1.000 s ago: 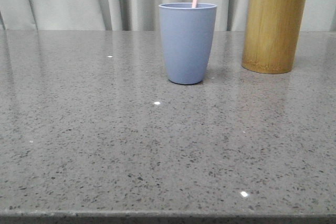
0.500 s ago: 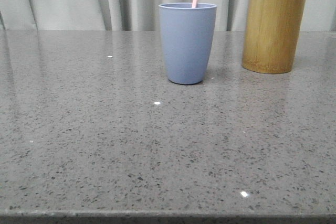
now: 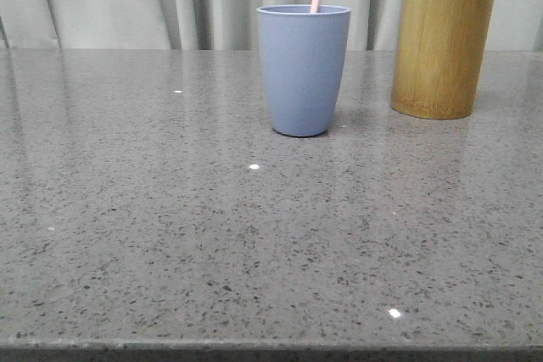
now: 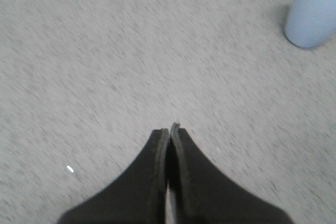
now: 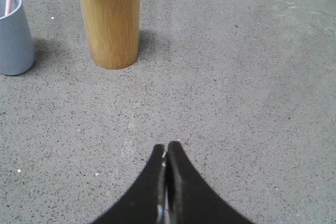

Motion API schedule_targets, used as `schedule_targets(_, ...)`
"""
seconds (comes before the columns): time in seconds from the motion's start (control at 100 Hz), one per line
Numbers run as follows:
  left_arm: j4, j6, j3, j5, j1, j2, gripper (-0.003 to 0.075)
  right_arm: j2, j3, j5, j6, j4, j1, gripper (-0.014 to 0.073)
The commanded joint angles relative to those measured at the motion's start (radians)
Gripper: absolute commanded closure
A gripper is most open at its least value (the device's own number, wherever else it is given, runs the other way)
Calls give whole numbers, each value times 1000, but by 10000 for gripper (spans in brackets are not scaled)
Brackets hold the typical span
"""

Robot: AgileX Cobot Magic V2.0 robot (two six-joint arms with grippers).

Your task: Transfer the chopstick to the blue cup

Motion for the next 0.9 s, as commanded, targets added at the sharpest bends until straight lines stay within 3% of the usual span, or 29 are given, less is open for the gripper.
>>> schedule_targets(0.0,12,-11,19,-230,-3,-47,739,12,-20,-64,-7,-17,-6,661)
schedule_targets(0.14,23,-11,184,-500,-3,-172,739,12,-20,-66,-7,-17,-6,661)
schedule_targets(0.29,84,-11,393,-653,-3,-345,739,12,-20,-66,-7,-17,-6,661)
schedule_targets(0.54,160,-12,623,-672,40,-573,739,12,-20,-66,-7,-17,-6,661)
schedule_targets(0.89,205,-14,693,-719,91,-625,739,12,-20,-66,-7,-17,-6,661)
